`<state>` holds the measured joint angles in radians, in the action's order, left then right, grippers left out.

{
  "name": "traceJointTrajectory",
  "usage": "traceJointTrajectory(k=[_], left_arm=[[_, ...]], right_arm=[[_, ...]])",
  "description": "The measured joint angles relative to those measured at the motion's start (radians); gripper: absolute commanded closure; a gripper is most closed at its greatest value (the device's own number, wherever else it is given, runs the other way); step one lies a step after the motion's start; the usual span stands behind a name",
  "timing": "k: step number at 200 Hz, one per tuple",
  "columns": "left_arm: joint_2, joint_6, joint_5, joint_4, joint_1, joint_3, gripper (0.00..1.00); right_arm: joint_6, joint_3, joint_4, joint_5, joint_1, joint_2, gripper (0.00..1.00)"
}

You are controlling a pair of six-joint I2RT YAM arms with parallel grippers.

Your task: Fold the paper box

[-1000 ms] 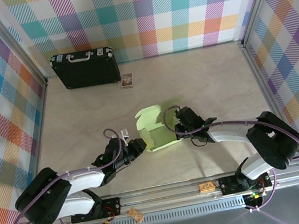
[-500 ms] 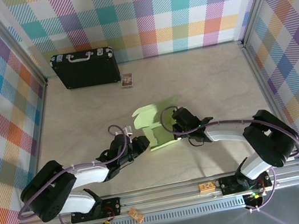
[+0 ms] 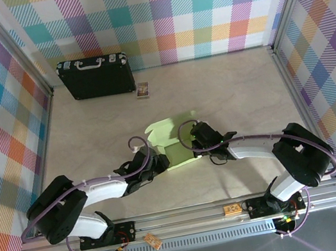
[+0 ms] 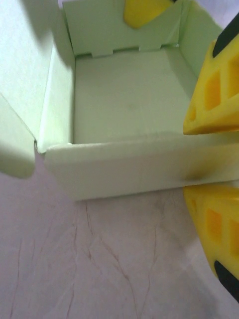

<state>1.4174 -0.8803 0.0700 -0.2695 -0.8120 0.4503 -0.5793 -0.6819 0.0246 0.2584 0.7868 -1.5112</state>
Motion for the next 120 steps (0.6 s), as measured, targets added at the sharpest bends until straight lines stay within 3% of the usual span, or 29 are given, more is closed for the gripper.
traceJointTrajectory(k=[26,61,120], left_arm=[[0.007,0.016,0.049,0.054,-0.015,0.035,0.77],[0.045,0.040,0.129,0.132,-0.038,0.100,1.00],[0.084,0.061,0.208,0.230,-0.068,0.175,1.00]], right_arm=[[-0.018,-0.005,0.011,0.005,0.008,0.000,0.94],[-0.038,-0.025,0.037,0.042,0.016,-0.013,0.94],[-0.042,-0.111,0.126,0.141,0.058,-0.080,0.99]])
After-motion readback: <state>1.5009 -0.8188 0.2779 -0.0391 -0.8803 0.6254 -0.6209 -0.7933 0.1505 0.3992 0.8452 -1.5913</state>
